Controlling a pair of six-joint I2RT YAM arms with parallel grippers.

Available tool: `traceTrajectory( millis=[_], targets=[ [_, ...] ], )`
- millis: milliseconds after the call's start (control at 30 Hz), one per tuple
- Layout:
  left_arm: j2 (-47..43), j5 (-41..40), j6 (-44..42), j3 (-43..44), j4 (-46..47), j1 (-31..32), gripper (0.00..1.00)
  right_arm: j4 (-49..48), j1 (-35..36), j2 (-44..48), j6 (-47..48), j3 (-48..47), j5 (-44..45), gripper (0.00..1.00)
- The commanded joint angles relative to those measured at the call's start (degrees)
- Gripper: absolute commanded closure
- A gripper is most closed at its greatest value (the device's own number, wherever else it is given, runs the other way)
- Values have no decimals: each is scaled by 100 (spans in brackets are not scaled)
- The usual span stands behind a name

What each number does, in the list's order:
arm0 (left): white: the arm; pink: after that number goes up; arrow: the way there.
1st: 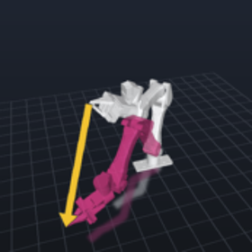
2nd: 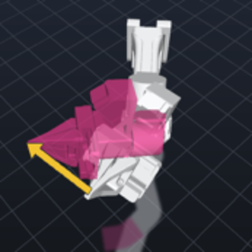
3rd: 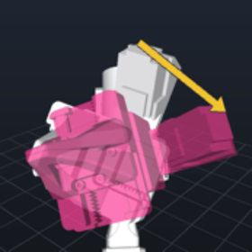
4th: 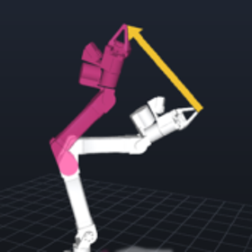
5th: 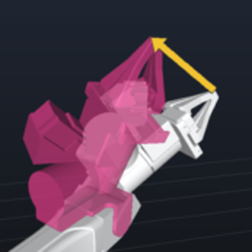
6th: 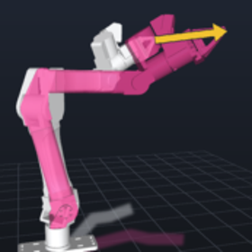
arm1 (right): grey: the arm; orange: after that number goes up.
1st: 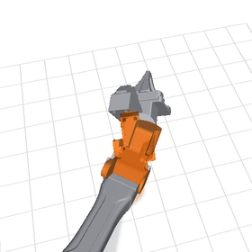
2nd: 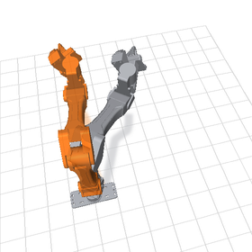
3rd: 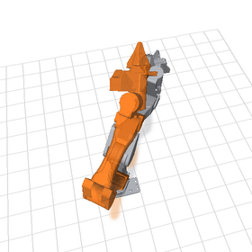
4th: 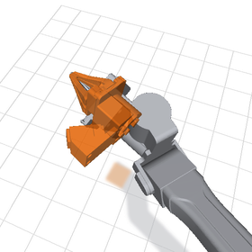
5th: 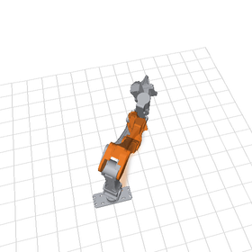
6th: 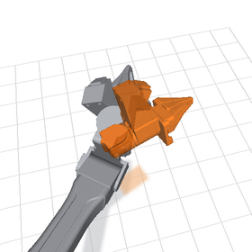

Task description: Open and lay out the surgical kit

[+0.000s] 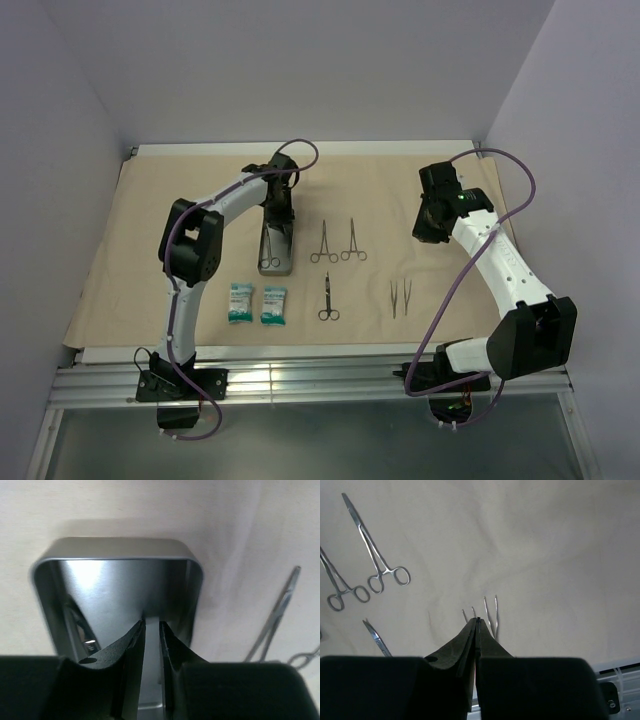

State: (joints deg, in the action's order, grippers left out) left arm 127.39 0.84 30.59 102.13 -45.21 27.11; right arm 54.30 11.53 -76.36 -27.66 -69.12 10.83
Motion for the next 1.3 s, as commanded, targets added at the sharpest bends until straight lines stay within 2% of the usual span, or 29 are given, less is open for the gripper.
traceTrajectory(
  millis=[0, 233, 700, 1267],
  targets=[
    [-56, -584, -167, 62, -207, 13, 75, 80, 60, 121, -90, -251, 165, 94],
    [-285, -875, -167, 158, -348, -75, 75, 45, 95, 148, -134, -189, 147, 94],
    [-637, -251, -220, 185, -41, -75, 74, 80, 139, 165, -117, -181, 183, 94],
    [-145, -128, -325, 27, 91, -13, 75, 142, 148, 200, -108, -207, 244, 94]
  ],
)
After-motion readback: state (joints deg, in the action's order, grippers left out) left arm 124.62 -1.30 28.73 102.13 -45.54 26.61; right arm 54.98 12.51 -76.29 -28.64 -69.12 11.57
